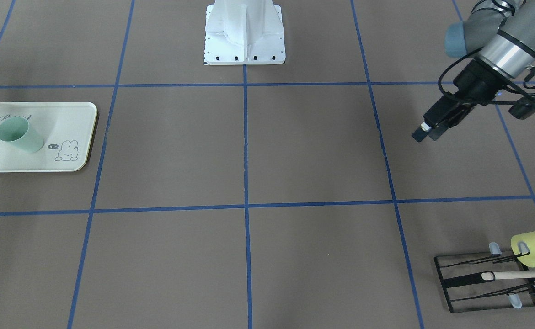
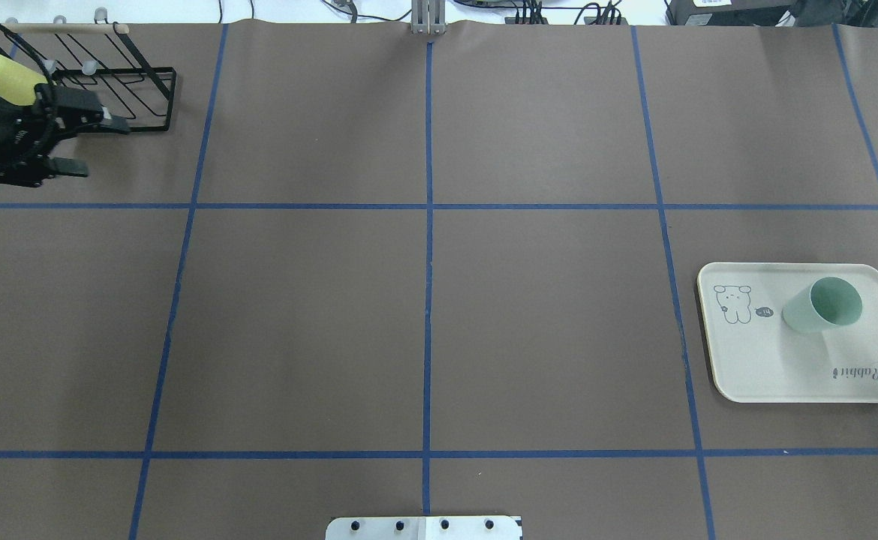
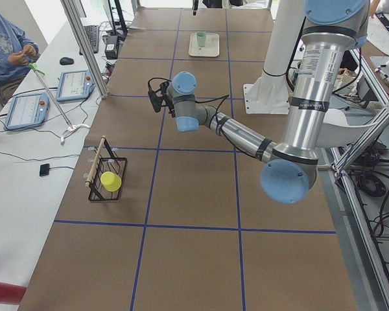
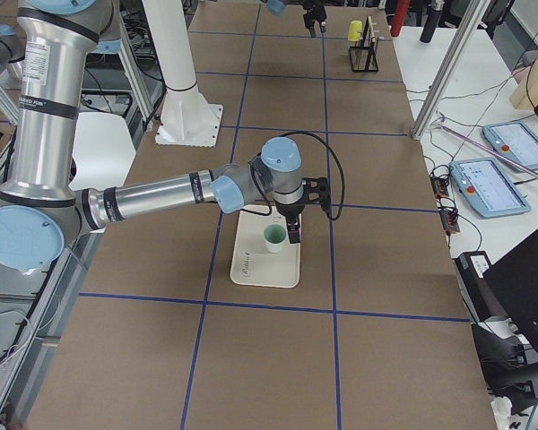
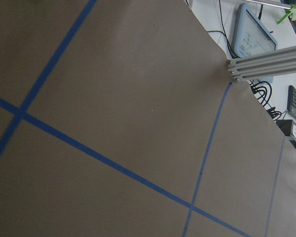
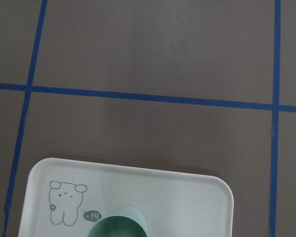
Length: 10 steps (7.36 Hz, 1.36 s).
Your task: Left arm grabs green cup and hands to right arm on tray
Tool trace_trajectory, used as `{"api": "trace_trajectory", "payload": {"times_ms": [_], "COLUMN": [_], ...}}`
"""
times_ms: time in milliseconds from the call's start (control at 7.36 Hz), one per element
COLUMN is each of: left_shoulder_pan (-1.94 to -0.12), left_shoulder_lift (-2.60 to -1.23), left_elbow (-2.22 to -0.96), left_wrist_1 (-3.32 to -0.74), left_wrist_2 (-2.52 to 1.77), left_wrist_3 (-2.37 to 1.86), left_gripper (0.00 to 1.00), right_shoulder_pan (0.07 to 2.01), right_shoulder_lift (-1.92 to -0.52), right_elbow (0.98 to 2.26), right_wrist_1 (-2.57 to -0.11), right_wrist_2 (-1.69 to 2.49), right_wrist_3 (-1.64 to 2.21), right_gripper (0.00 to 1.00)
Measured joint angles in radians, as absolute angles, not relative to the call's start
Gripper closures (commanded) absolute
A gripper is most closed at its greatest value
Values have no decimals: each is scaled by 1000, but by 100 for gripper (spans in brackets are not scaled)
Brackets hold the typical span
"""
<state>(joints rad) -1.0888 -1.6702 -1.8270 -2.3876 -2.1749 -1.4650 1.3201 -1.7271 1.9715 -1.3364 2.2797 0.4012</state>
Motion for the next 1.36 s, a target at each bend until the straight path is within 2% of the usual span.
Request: {"api": "trace_trajectory", "payload": {"times_ms": [408,679,951,1359], "left_shoulder_pan": [-1253,-1340,-1464,-1535], "left_shoulder_lift": [-1473,-1377,-1363,-1340], "left_elbow": [-1831,-1831,-1846,-1904], "left_wrist_1": [-2207,-2093,-1851,-1586], "left_wrist_2": [-2097,-2139,-2284,-2332], "left_wrist_3": [-690,-319,-72,93], "left_gripper": [0,0,0,0], "right_shoulder_pan": [1325,1322,1334,1376], "right_shoulder_lift": [-1702,-1699,-1655,-1608], "right_elbow": [1969,1955,1936,1902], "right_wrist_1": [-1353,-1374,-1487,-1612], "right_wrist_2": [2278,2282,2284,2298], "right_wrist_3": [387,357,250,108], "right_gripper": [1,1,1,1]}}
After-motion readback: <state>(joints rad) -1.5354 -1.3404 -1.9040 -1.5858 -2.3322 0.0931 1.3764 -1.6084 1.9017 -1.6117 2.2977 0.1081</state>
